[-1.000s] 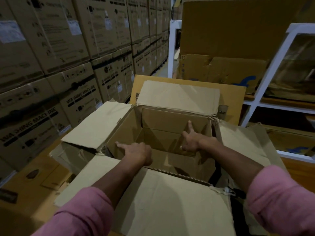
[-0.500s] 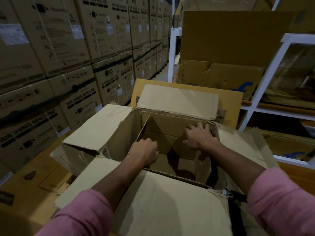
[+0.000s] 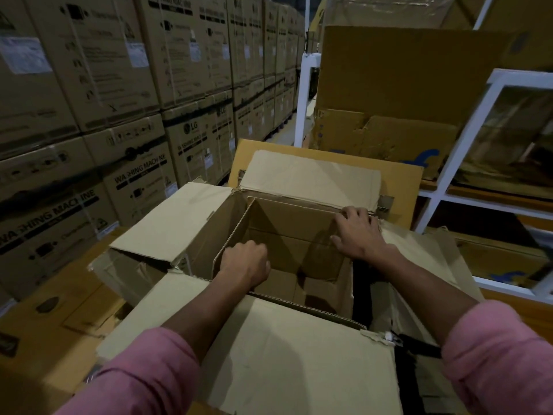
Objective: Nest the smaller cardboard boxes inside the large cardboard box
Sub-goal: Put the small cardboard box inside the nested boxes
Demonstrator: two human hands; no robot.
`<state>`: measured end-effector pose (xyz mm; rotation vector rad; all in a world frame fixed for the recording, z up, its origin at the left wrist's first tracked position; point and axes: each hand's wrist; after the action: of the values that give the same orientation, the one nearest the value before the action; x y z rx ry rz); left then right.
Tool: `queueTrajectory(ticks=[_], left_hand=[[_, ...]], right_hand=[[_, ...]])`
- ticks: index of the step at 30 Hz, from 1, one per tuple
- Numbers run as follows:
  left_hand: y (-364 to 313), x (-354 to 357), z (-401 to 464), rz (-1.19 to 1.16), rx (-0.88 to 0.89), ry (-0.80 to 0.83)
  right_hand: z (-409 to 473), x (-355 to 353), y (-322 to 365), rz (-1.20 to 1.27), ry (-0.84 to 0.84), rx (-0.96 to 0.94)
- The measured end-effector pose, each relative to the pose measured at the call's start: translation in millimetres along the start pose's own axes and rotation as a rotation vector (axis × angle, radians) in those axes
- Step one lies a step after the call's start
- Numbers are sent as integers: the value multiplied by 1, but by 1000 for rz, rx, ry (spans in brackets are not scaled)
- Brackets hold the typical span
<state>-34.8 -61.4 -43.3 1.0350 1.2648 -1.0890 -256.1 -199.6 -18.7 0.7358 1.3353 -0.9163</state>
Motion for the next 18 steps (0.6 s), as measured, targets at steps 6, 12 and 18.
queueTrajectory(ticks=[6,12,18], left_hand=[[1,0,1,-16,-34,-14],[1,-1,0,-36,-54,-29],[1,-2,1,-4,-92,42]], right_hand=[[2,-7,-3,112,36,38],[-1,-3,-4,135,46,26],[-8,3,47,122,178,-387]])
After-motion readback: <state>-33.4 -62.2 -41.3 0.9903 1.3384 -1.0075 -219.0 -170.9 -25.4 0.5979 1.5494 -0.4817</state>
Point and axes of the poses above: each hand's wrist, its own z-axis towards the middle knuckle, its own x-axis out of the palm, y = z × x, and after that the axes turned 2 degrees about -y, right-handed
